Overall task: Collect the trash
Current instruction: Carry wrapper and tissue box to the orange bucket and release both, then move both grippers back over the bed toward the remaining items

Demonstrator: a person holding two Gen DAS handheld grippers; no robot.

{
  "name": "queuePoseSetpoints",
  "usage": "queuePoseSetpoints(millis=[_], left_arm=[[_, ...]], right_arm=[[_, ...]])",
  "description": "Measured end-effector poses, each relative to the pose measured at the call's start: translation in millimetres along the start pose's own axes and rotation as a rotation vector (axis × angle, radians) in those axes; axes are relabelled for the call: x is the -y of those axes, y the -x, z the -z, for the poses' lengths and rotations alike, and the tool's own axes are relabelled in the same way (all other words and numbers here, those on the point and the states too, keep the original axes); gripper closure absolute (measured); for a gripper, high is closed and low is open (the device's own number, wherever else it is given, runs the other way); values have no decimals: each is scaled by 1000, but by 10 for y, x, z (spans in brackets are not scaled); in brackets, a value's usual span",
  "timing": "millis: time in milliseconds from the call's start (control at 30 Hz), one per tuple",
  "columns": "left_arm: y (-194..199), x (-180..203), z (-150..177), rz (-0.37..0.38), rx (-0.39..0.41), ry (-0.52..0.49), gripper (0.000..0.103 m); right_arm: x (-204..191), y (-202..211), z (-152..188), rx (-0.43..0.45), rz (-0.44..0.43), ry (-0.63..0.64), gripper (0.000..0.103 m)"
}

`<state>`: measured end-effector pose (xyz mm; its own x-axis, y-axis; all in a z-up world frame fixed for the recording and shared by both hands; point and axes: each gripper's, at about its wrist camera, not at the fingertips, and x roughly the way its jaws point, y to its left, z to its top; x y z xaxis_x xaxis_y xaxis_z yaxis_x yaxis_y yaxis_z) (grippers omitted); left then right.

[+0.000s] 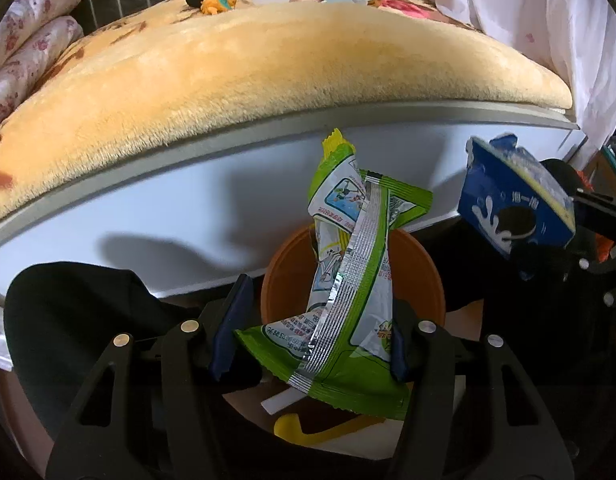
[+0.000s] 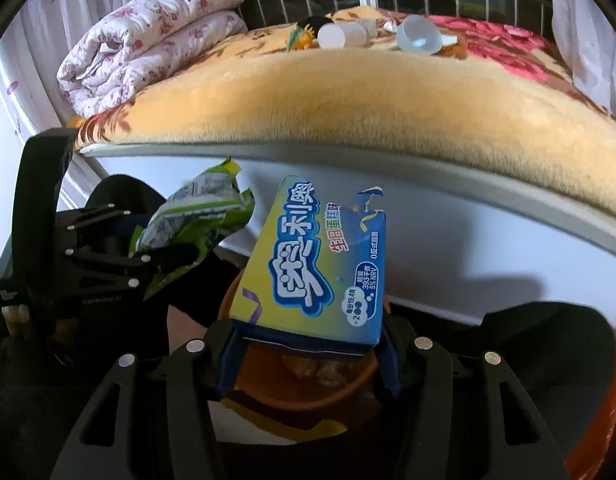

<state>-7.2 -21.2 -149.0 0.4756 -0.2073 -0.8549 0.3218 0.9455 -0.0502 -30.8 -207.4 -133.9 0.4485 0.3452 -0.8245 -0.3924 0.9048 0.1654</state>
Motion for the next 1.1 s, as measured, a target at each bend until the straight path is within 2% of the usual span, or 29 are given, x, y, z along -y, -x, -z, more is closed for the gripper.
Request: queuePoseSetpoints(millis=[267, 333, 400, 533, 800, 1100], left_arm=[[-158, 19, -1, 10, -66, -1, 44], [-247, -8, -8, 23, -107, 1, 33], [-332, -37, -6, 20, -144, 10, 26], [-438, -105, 7, 28, -193, 40, 26], [-268, -36, -11, 5, -138, 17, 26], [116, -24, -198, -34, -3, -9, 24]], right_arm=[[-23, -188, 35, -78, -25, 10, 46], [-13, -297, 36, -120, -18, 8, 28], [14, -364, 39, -132, 6, 8, 27], [112, -359, 27, -124, 9, -29, 27], [166, -175, -14, -73, 38, -24, 27], [161, 190, -269, 39, 72, 24, 27]])
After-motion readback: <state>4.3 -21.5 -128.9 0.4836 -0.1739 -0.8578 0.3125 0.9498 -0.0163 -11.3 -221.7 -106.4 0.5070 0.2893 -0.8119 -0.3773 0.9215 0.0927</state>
